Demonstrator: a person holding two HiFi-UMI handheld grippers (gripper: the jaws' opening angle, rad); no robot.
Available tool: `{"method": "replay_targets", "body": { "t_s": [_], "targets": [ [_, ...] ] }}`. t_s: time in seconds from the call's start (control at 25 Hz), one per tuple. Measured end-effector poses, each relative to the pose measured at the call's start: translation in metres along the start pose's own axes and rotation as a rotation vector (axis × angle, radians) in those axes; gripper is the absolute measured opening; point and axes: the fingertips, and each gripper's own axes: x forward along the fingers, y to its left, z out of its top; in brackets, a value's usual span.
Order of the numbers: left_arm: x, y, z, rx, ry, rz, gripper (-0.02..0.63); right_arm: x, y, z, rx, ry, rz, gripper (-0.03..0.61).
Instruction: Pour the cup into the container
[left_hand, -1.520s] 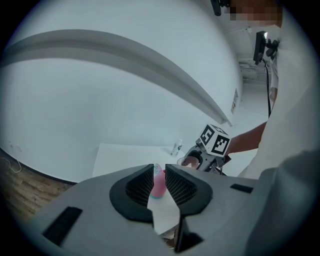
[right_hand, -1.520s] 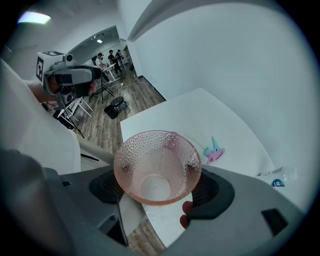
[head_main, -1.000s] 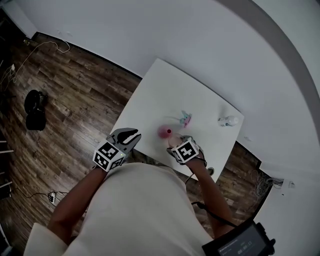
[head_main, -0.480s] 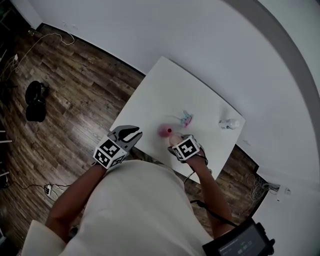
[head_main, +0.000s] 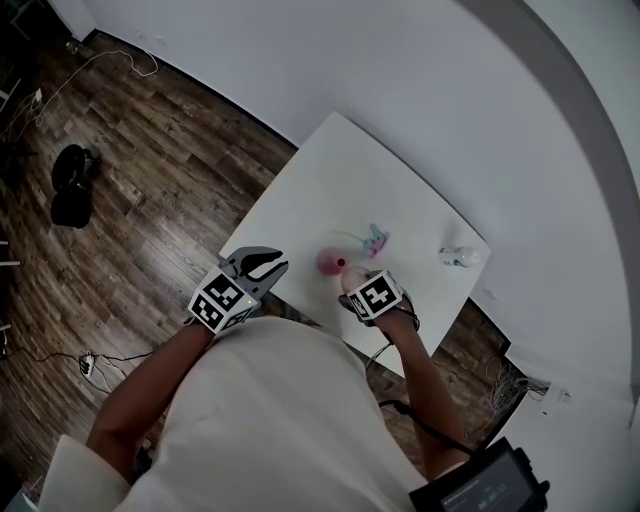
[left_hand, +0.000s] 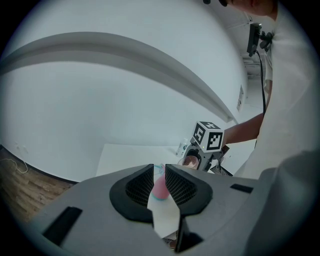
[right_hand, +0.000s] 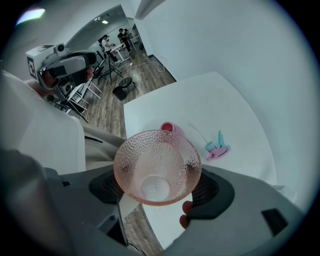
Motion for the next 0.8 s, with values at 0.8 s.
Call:
{"method": "replay_targets", "body": {
  "t_s": [0.8],
  "targets": [
    [-0.015, 0.012, -0.003, -0.035, -0.022, 0.05, 0.064, 0.004, -0.001, 0.006, -0.042, 0.118, 0.028, 0.374]
  ]
}}
